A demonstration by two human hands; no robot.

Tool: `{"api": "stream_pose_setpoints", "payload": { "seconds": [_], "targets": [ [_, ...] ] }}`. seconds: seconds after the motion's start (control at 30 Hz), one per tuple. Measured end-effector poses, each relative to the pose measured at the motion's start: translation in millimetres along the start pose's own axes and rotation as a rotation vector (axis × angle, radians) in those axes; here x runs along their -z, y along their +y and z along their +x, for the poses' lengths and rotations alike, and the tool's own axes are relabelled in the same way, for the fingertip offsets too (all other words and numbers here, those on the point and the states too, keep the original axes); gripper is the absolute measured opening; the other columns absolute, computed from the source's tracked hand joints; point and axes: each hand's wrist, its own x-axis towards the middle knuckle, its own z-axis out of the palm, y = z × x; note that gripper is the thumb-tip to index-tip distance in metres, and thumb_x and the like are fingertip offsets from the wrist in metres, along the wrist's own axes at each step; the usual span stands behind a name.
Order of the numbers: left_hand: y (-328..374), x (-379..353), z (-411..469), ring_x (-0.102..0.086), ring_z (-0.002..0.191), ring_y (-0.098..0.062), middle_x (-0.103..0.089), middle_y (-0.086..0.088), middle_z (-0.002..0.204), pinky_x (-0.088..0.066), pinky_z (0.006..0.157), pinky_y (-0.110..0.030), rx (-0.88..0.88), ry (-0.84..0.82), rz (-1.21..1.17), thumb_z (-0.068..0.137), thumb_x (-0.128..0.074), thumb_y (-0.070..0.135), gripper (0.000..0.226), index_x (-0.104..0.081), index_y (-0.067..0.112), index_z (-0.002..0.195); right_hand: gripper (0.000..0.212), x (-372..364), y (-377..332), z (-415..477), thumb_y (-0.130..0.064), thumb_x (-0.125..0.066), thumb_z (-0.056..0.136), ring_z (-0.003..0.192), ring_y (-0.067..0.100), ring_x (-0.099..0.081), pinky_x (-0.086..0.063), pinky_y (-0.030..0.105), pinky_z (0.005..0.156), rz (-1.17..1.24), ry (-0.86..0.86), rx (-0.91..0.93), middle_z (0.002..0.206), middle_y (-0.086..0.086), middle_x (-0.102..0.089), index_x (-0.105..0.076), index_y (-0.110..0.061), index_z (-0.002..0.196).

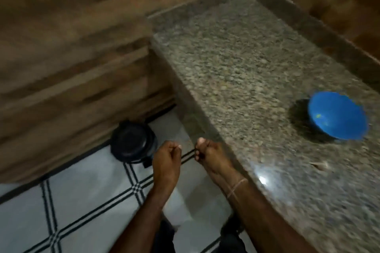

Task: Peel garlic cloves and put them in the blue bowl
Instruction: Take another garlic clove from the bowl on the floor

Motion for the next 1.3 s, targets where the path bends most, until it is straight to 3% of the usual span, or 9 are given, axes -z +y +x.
{"api": "stream_pose_setpoints", "payload": {
  "seconds": [0.3,0.5,0.7,0.8,0.93,1.0,1.1,1.2,1.3],
  "targets": [
    [-95,162,74,-0.070,0.077,-0.021,-0.073,0.000,0.085,-0.059,0.077,-0.040,0.156,0.138,-0.040,0.100,-0.064,0.014,0.012,-0.070,0.015,0.090,0.035,-173,43,32,-0.004,-0.052,0.106,0.063,0.015,-0.049,-0.046,0.031,0.066,-0.169,-0.071,-0.090,0.066,0.005,-0.052,-0.058,-0.013,0.073],
    [-135,200,121,-0.069,0.076,-0.018,-0.071,0.001,0.083,-0.056,0.075,-0.031,0.270,0.180,-0.043,0.100,-0.066,0.018,0.020,-0.062,0.027,0.083,0.035,-244,66,91,-0.006,-0.055,0.105,0.061,0.015,-0.050,-0.047,0.031,0.065,-0.344,-0.107,-0.133,0.062,0.003,-0.054,-0.060,-0.014,0.071],
    [-213,193,192,-0.061,0.062,-0.007,-0.065,0.005,0.073,-0.048,0.058,-0.011,0.518,0.164,-0.015,0.102,-0.060,0.018,0.020,-0.067,0.013,0.084,0.033,-295,122,187,-0.004,-0.052,0.104,0.055,0.015,-0.051,-0.045,0.028,0.056,-0.509,-0.162,-0.305,0.059,0.005,-0.054,-0.060,-0.010,0.072],
    [-271,163,231,-0.068,0.061,-0.014,-0.072,-0.004,0.072,-0.060,0.067,-0.033,0.717,0.120,-0.076,0.102,-0.059,0.020,0.026,-0.073,0.006,0.085,0.035,-301,167,246,-0.004,-0.053,0.104,0.061,0.021,-0.047,-0.043,0.033,0.062,-0.531,-0.141,-0.428,0.061,0.009,-0.048,-0.055,-0.008,0.070],
    [-341,112,277,-0.067,0.058,-0.017,-0.075,-0.011,0.075,-0.058,0.052,-0.027,1.003,0.074,-0.202,0.093,-0.067,0.016,0.018,-0.074,0.002,0.084,0.035,-299,226,322,0.001,-0.056,0.100,0.060,0.021,-0.048,-0.047,0.037,0.068,-0.479,-0.023,-0.559,0.056,0.007,-0.048,-0.052,-0.007,0.066],
    [-371,90,304,-0.073,0.072,-0.024,-0.077,-0.012,0.081,-0.064,0.068,-0.037,1.053,0.104,-0.234,0.086,-0.076,0.018,0.011,-0.075,0.008,0.080,0.031,-303,248,361,0.001,-0.061,0.099,0.060,0.022,-0.046,-0.044,0.040,0.067,-0.444,0.017,-0.573,0.058,0.009,-0.050,-0.055,-0.006,0.069],
    [-409,62,340,-0.065,0.092,-0.024,-0.069,-0.009,0.085,-0.056,0.068,-0.028,1.090,0.063,-0.355,0.096,-0.068,0.010,0.010,-0.068,0.009,0.086,0.027,-307,274,415,0.001,-0.061,0.099,0.063,0.021,-0.053,-0.047,0.039,0.067,-0.338,0.114,-0.595,0.072,0.011,-0.057,-0.057,-0.008,0.074],
    [-441,33,364,-0.063,0.116,-0.038,-0.063,-0.027,0.132,-0.058,0.093,-0.042,1.086,0.107,-0.691,0.099,-0.057,-0.007,0.036,-0.058,-0.003,0.135,0.026,-313,285,449,0.003,-0.050,0.104,0.076,0.018,-0.059,-0.057,0.029,0.071,-0.244,0.107,-0.619,0.088,0.006,-0.057,-0.053,-0.015,0.086],
    [-438,13,369,-0.055,0.129,-0.044,-0.047,-0.010,0.152,-0.051,0.104,-0.058,1.081,0.144,-0.729,0.101,-0.064,0.018,0.065,-0.035,0.021,0.159,0.016,-322,289,446,-0.014,-0.046,0.109,0.078,0.020,-0.058,-0.055,0.040,0.086,-0.151,0.151,-0.666,0.091,0.007,-0.059,-0.057,-0.014,0.098]
  ]
}}
